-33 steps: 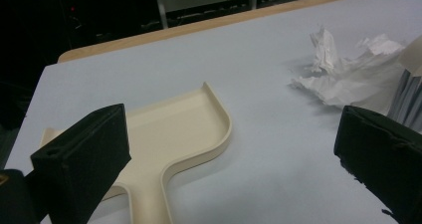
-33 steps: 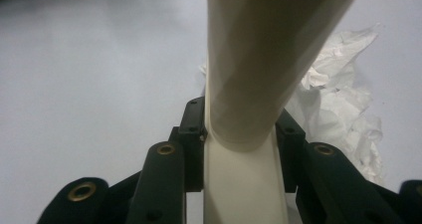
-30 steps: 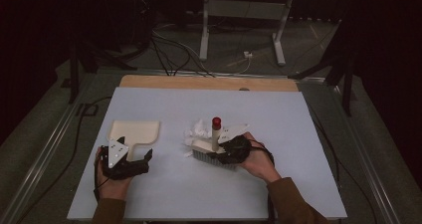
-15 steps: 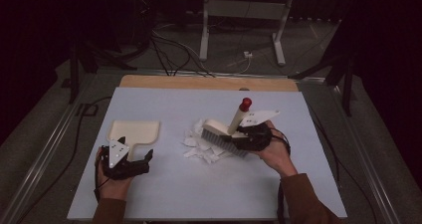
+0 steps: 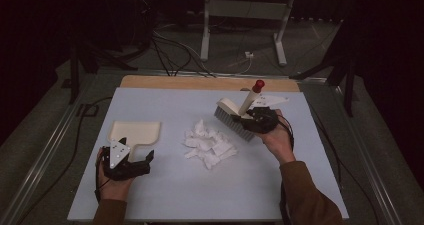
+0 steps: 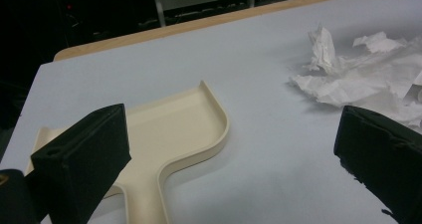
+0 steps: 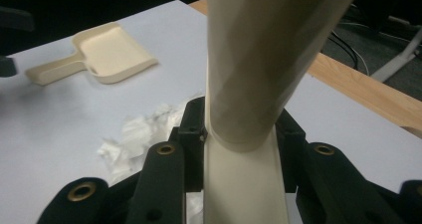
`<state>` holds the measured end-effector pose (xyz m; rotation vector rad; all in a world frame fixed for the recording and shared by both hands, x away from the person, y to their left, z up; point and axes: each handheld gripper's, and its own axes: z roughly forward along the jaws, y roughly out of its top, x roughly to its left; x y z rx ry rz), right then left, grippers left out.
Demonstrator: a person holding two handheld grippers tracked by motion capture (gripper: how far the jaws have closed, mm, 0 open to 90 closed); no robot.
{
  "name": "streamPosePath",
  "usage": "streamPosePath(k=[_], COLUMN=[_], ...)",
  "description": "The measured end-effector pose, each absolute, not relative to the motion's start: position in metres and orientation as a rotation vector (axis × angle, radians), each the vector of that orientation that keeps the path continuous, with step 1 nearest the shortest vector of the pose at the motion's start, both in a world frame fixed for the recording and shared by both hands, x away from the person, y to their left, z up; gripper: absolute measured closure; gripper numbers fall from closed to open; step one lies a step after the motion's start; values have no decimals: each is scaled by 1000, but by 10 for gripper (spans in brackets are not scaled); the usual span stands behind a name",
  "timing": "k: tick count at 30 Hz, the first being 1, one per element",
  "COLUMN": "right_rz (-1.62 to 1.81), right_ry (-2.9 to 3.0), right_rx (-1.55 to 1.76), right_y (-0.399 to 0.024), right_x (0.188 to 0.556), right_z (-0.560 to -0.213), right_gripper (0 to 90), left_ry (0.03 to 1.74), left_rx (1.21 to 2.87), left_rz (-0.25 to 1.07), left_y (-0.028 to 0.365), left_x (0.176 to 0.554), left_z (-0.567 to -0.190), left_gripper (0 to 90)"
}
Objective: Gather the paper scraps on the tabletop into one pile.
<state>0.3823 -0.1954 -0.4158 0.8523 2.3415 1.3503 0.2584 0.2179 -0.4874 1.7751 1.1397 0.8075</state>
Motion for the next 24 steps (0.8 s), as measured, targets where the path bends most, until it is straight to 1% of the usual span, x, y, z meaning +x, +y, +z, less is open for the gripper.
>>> streamPosePath(k=[8, 17, 24], right_rz=[1305, 1170, 1088], right_ry=[2367, 2405, 2463], right_rx=[805, 636, 558], right_y=[-175, -135, -109], right_x=[401, 418, 426], right_z=[-421, -417, -429], right_gripper=[668, 669, 670], left_ry=[1136, 1138, 1138], left_rx=[1777, 1777, 1770], left_rz=[805, 803, 803], left_y=[218, 219, 221], left_x=[259, 259, 257], left_z=[-488, -488, -487], left_gripper=[20, 20, 20])
